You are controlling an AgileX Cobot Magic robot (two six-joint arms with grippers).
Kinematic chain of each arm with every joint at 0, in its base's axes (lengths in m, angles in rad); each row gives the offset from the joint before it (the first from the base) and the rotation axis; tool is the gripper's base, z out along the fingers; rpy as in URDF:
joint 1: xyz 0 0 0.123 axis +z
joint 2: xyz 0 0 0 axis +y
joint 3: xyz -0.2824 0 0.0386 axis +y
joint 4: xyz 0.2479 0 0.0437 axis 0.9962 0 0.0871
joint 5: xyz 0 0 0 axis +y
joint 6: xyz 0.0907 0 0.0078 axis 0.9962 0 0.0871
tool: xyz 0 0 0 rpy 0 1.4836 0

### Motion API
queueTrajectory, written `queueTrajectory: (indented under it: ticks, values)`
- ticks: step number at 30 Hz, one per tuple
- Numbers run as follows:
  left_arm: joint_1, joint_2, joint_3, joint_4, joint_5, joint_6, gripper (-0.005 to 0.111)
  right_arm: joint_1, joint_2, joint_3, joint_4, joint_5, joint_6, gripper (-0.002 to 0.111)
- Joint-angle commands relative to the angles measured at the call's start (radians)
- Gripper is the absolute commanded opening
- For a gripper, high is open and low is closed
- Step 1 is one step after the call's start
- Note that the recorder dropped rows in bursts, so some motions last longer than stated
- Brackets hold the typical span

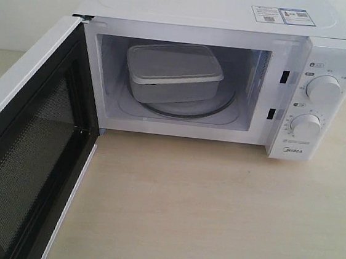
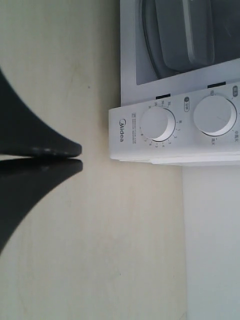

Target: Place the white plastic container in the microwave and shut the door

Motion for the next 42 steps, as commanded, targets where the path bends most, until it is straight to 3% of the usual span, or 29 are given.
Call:
queueTrajectory:
  ticks: [1,4,12,17,23,25,32,36,42]
  values:
    - [0.001,0.005,-0.027,-0.062,0.012,-0.001,0.004,-0.002,-0.005,0.000,0.003,-0.008,-0.001,0.000]
    - [0.001,0.044,-0.031,-0.118,0.046,0.004,0.004,-0.002,-0.005,0.000,0.005,-0.002,-0.001,0.000]
    - [0.001,0.404,-0.090,-0.114,0.403,0.220,0.004,-0.002,-0.005,0.000,0.005,-0.002,-0.001,0.000]
    - [0.001,0.584,-0.138,-0.127,0.462,0.325,0.004,-0.002,-0.005,0.000,0.005,-0.002,-0.001,0.000]
    - [0.001,0.815,-0.149,-0.254,0.601,0.618,0.004,-0.002,-0.005,0.000,0.005,-0.002,-0.001,0.000]
    - [0.001,0.878,-0.149,-0.305,0.621,0.640,0.004,-0.002,-0.005,0.000,0.005,-0.002,-0.001,0.000]
    - [0.001,0.953,-0.149,-0.408,0.627,0.751,0.004,-0.002,-0.005,0.000,0.005,-0.002,-0.001,0.000]
    - [0.000,0.953,-0.147,-0.583,0.669,0.927,0.004,-0.002,-0.005,0.000,0.003,-0.002,-0.001,0.000]
    - [-0.003,0.953,-0.147,-0.634,0.669,0.942,0.004,-0.002,-0.005,0.000,0.003,-0.002,-0.001,0.000]
